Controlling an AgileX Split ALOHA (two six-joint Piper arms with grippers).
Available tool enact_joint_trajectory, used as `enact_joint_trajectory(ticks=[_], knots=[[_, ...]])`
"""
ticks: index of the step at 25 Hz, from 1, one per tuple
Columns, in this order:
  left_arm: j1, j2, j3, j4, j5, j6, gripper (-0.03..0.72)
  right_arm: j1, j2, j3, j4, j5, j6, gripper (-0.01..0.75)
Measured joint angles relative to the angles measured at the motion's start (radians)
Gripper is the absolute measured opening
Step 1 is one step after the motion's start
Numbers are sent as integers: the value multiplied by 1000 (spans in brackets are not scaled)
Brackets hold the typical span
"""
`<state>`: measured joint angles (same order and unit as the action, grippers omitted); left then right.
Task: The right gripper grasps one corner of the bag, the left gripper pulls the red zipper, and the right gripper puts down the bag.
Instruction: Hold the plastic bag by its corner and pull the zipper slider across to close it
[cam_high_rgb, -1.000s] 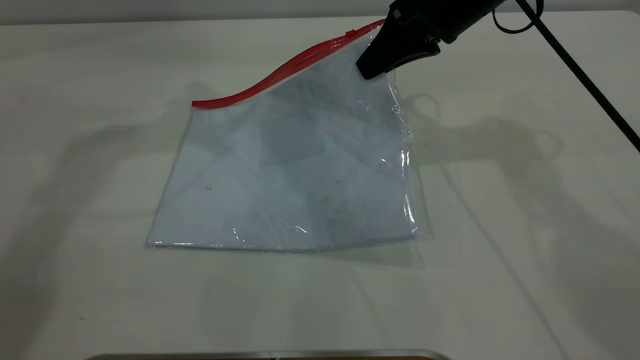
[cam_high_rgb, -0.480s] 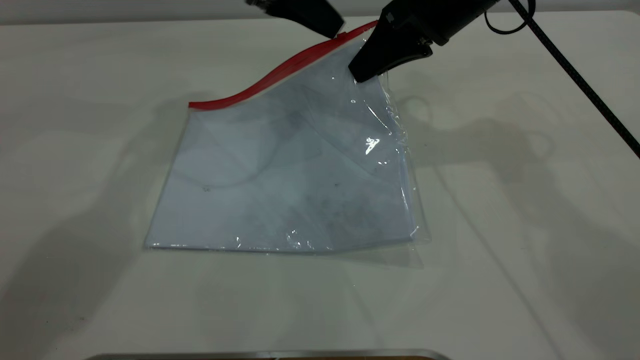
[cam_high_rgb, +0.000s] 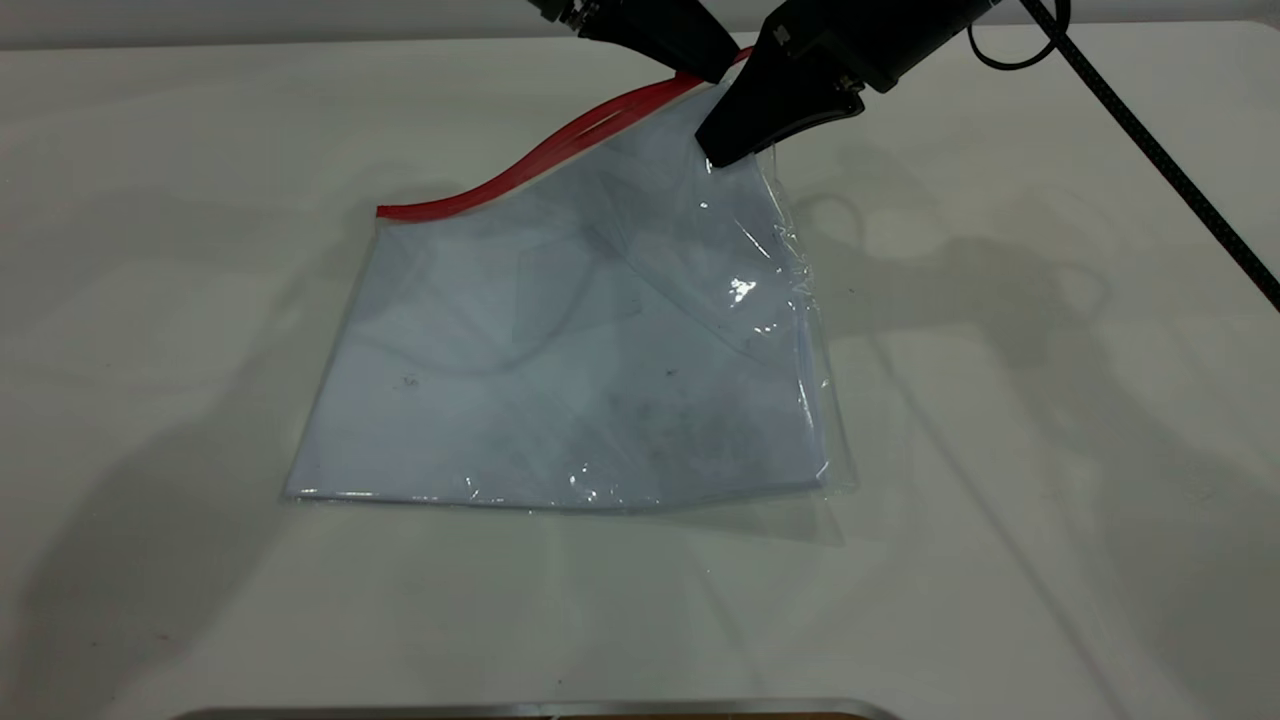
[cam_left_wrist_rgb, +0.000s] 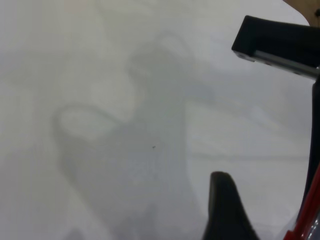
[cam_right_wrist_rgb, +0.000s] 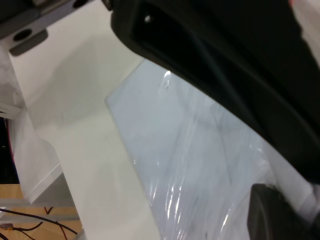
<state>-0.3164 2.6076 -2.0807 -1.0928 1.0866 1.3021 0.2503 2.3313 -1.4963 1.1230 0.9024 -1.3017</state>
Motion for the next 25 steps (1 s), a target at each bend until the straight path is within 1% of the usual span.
enact_joint_trajectory(ticks=[4, 7, 25], knots=[[-4, 0, 0, 0, 11, 0, 417, -1, 0, -1, 0, 3, 0, 34], [-5, 0, 0, -1, 17, -1, 383, -1, 0, -8, -10, 11, 0, 34], [8, 0, -5, 28, 43, -22, 376, -1, -2, -13, -15, 29, -13, 34]])
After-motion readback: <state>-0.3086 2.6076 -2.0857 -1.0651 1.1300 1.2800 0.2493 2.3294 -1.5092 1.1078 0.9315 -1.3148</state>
